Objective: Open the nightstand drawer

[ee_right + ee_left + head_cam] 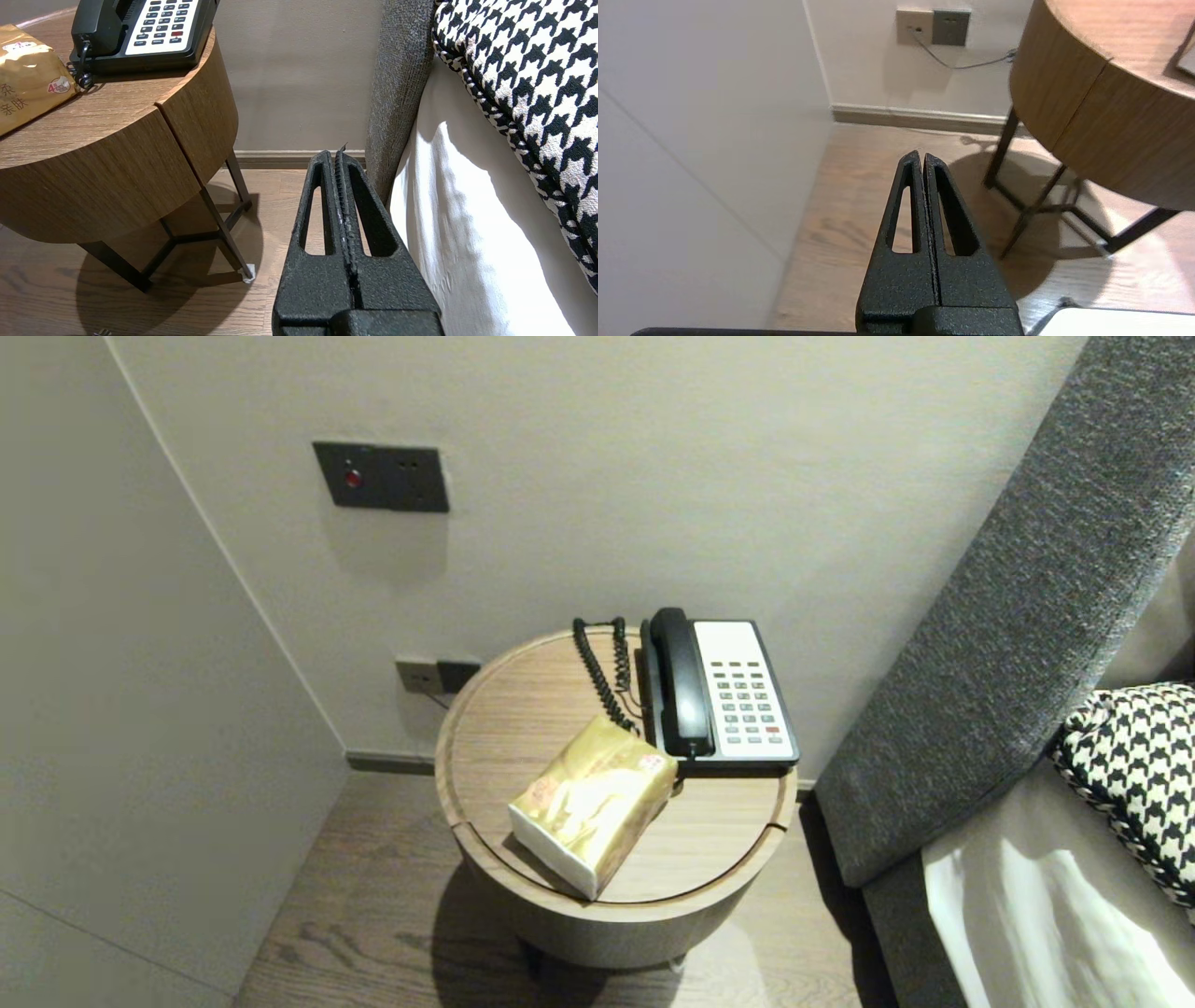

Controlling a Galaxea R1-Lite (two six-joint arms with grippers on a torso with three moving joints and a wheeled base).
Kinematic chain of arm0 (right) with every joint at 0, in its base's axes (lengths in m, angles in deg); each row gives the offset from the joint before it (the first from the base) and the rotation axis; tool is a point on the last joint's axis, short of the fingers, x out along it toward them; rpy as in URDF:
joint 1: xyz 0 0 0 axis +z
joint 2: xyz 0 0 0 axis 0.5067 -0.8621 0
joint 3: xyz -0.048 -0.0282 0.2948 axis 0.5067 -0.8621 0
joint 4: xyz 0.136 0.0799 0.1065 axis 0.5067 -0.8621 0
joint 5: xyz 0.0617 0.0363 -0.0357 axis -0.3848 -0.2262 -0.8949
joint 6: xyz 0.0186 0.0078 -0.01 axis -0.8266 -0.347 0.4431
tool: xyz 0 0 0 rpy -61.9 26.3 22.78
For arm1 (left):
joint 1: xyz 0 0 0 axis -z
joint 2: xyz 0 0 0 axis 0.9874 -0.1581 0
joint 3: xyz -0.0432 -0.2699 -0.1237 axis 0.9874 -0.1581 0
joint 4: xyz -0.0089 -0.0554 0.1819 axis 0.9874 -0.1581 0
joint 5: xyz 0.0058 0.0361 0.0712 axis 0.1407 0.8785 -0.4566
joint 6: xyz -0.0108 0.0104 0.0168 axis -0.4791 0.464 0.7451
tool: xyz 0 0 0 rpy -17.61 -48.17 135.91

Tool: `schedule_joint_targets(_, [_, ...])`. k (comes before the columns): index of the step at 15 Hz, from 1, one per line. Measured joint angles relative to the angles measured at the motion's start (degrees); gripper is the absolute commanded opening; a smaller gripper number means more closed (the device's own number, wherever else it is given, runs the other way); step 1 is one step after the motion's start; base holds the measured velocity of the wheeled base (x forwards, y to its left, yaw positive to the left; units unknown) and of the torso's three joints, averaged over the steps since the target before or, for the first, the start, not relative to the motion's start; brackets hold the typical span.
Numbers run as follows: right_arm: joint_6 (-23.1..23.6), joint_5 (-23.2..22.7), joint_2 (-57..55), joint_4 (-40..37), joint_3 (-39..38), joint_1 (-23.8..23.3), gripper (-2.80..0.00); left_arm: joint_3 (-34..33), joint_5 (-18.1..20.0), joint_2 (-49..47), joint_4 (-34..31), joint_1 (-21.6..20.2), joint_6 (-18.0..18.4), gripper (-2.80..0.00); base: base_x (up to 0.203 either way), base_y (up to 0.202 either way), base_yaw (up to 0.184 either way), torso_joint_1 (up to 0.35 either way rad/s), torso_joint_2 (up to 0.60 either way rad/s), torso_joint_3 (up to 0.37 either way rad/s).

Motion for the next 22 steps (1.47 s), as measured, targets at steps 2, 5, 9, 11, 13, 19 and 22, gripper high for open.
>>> schedule_joint_targets(2, [0.0,0.0,0.0,0.0,0.0,0.0,-2.80,5.1,0.0,-0.9,-3.7,0.0,1.6,-2.80,0.000,0.000,0.000,0.000,0.00,0.000])
schedule_joint_targets(5, [0.0,0.0,0.0,0.0,0.0,0.0,-2.80,15.5,0.2,-7.6,-9.7,0.0,2.1,-2.80,0.000,0.000,0.000,0.000,0.00,0.000])
schedule_joint_targets(9, [0.0,0.0,0.0,0.0,0.0,0.0,-2.80,25.0,2.0,-24.2,-11.8,0.0,2.1,-2.80,0.000,0.000,0.000,0.000,0.00,0.000])
schedule_joint_targets(11, [0.0,0.0,0.0,0.0,0.0,0.0,-2.80,28.9,2.8,-34.0,-13.3,0.0,1.7,-2.80,0.000,0.000,0.000,0.000,0.00,0.000])
schedule_joint_targets(13, [0.0,0.0,0.0,0.0,0.0,0.0,-2.80,35.1,3.2,-43.4,-17.4,0.2,1.1,-2.80,0.000,0.000,0.000,0.000,0.00,0.000])
schedule_joint_targets(19, [0.0,0.0,0.0,0.0,0.0,0.0,-2.80,54.0,-1.1,-65.0,-32.8,17.3,-15.2,-2.80,0.000,0.000,0.000,0.000,0.00,0.000])
schedule_joint_targets(22, [0.0,0.0,0.0,0.0,0.0,0.0,-2.80,58.4,-3.4,-74.6,-31.8,28.4,-27.1,-2.80,0.000,0.000,0.000,0.000,0.00,0.000])
